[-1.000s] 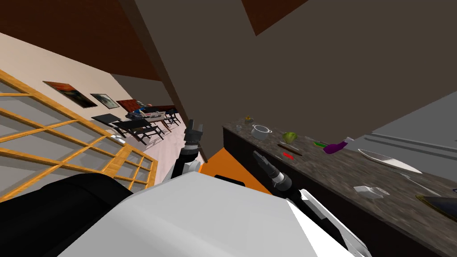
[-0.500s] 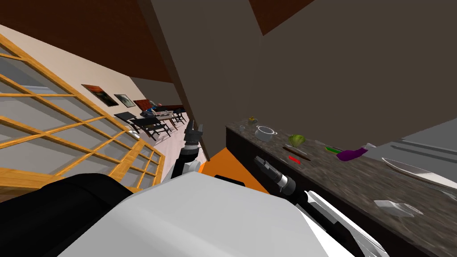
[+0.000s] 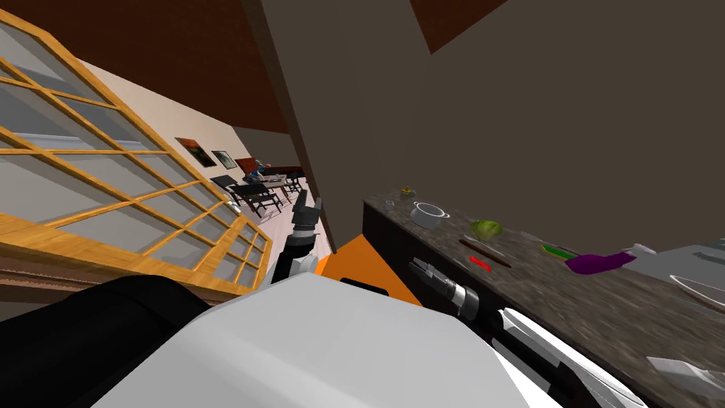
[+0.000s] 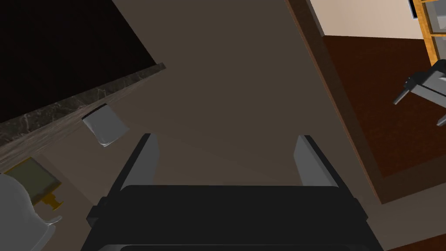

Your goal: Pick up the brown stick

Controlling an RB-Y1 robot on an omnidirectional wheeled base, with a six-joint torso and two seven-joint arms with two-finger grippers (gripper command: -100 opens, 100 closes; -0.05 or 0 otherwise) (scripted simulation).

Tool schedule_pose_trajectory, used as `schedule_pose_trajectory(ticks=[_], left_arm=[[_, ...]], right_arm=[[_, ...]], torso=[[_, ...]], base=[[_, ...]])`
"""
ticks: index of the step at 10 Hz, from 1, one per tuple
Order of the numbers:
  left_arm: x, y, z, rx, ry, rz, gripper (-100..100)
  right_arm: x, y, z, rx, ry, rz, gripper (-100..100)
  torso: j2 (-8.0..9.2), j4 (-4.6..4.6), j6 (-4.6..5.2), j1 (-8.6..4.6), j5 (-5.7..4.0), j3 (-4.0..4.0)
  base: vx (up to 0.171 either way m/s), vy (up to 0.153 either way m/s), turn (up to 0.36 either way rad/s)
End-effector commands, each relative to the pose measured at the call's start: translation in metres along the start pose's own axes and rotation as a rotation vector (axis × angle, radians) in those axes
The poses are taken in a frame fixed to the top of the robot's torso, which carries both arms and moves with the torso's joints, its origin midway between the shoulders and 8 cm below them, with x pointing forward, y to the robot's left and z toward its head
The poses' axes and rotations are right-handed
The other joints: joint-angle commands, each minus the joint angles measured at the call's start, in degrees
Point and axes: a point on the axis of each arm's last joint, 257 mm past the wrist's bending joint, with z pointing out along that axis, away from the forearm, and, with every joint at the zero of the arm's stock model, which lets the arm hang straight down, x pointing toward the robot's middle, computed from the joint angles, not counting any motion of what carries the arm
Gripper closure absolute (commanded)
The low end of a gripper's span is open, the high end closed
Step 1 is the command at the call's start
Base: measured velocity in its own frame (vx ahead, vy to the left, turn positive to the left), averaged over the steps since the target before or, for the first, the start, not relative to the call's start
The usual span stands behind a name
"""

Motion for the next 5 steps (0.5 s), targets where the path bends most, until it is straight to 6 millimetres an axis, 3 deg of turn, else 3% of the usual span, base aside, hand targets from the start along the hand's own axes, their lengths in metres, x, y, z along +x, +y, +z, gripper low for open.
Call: schedule_pose_trajectory(ticks=[1,2,5], left_arm=[[0.0,0.0,0.0,0.0,0.0,0.0,0],[0.0,0.0,0.0,0.0,0.0,0.0,0],[0.0,0.0,0.0,0.0,0.0,0.0,0]], right_arm=[[0.01,-0.017,-0.017,0.039,0.058,-0.02,-100],[0.009,-0.018,-0.02,0.043,0.071,-0.029,-100],[0.035,-0.061,-0.062,0.137,0.218,-0.077,-100]], torso=[[0.0,0.0,0.0,0.0,0.0,0.0],[0.0,0.0,0.06,-0.01,0.0,0.0],[-0.03,-0.01,0.05,-0.02,-0.01,-0.02]], base=[[0.009,-0.021,0.128],[0.005,-0.012,-0.024],[0.015,-0.027,0.197]])
